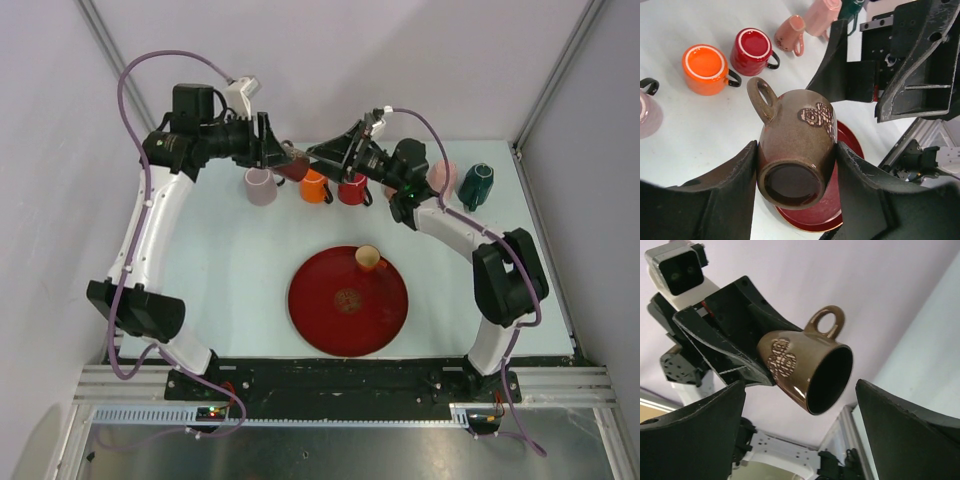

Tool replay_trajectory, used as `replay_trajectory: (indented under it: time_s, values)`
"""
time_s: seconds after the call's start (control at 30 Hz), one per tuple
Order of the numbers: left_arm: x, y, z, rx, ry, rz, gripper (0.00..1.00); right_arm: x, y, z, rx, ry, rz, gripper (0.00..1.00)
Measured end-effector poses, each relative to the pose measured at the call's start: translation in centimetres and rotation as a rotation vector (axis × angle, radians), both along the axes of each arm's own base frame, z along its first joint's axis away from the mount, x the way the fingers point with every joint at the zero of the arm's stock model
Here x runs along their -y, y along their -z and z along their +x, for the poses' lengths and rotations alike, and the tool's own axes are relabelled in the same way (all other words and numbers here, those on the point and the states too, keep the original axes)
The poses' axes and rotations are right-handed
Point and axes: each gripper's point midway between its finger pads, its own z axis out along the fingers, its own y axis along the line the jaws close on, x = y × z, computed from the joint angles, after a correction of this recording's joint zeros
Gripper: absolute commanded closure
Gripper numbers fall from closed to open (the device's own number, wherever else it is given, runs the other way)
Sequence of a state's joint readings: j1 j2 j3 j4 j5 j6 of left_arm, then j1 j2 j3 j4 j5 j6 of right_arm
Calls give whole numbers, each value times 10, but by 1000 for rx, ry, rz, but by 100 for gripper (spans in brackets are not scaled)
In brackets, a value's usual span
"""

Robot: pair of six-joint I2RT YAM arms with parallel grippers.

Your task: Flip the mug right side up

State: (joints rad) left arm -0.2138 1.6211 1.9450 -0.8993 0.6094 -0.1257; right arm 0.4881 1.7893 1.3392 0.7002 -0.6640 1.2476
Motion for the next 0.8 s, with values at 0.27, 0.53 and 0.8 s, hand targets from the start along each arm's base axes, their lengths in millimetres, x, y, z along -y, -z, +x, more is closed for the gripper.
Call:
replay_trajectory:
  time_s: [0.27, 0.53, 0.8]
  values:
    - [17, -4, -10, -9, 67, -31, 100, -16, -30, -15, -32, -109, 134, 62]
    - [30, -17, -22, -16, 158, -111, 56, -8, -44, -22, -50, -185, 224, 100]
    - [18, -2, -12, -14, 111, -59, 1, 16, -32, -11, -49, -27, 38, 100]
